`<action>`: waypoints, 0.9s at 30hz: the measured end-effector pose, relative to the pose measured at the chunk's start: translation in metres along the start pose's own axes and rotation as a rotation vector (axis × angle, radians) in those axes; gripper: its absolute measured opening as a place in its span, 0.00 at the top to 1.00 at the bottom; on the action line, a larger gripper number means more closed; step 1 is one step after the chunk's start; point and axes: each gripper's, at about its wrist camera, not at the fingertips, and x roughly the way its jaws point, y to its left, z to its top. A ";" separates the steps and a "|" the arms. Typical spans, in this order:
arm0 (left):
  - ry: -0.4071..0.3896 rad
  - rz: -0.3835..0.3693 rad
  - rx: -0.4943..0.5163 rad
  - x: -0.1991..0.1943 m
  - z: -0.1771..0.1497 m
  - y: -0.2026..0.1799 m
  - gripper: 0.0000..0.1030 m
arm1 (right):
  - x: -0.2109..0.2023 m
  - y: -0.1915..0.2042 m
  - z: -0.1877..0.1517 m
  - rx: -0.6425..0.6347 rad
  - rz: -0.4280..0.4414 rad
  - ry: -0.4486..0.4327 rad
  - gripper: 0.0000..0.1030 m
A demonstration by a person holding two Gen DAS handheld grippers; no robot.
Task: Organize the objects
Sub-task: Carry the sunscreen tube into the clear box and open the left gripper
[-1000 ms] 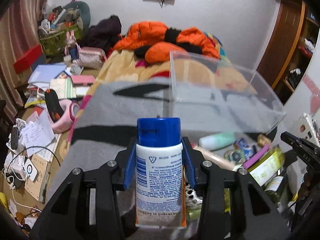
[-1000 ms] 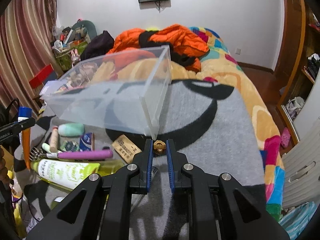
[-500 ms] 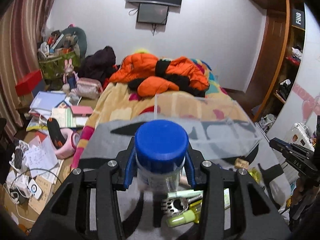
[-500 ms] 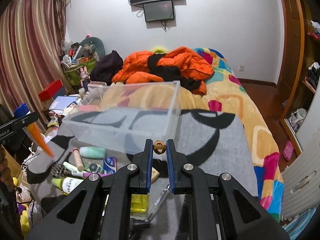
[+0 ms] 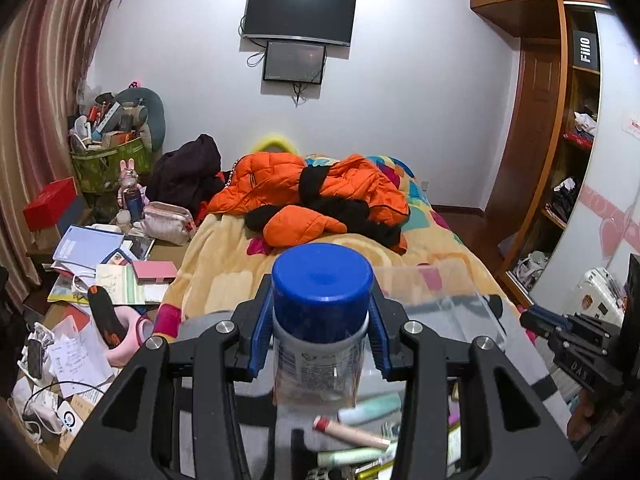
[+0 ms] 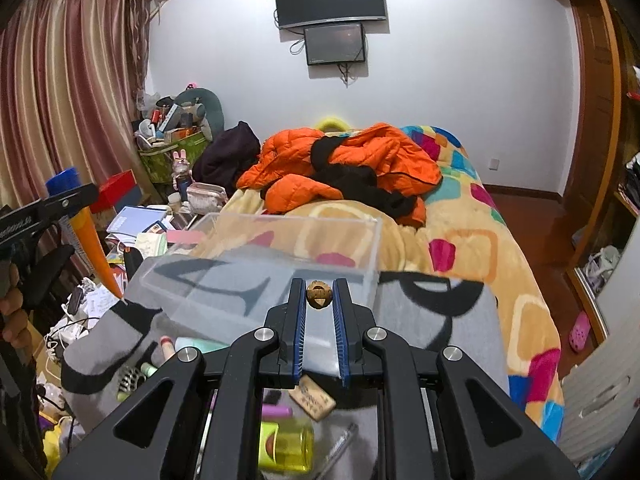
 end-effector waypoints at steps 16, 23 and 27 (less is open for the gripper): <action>0.122 -0.024 0.022 0.067 0.005 -0.012 0.60 | 0.051 0.008 0.014 -0.044 0.033 0.097 0.88; 0.254 -0.024 0.036 0.115 -0.001 -0.015 0.64 | 0.087 0.011 0.013 -0.056 0.043 0.190 0.88; 0.257 -0.014 0.063 0.128 0.003 -0.022 0.64 | 0.103 0.011 0.011 -0.068 0.032 0.232 0.88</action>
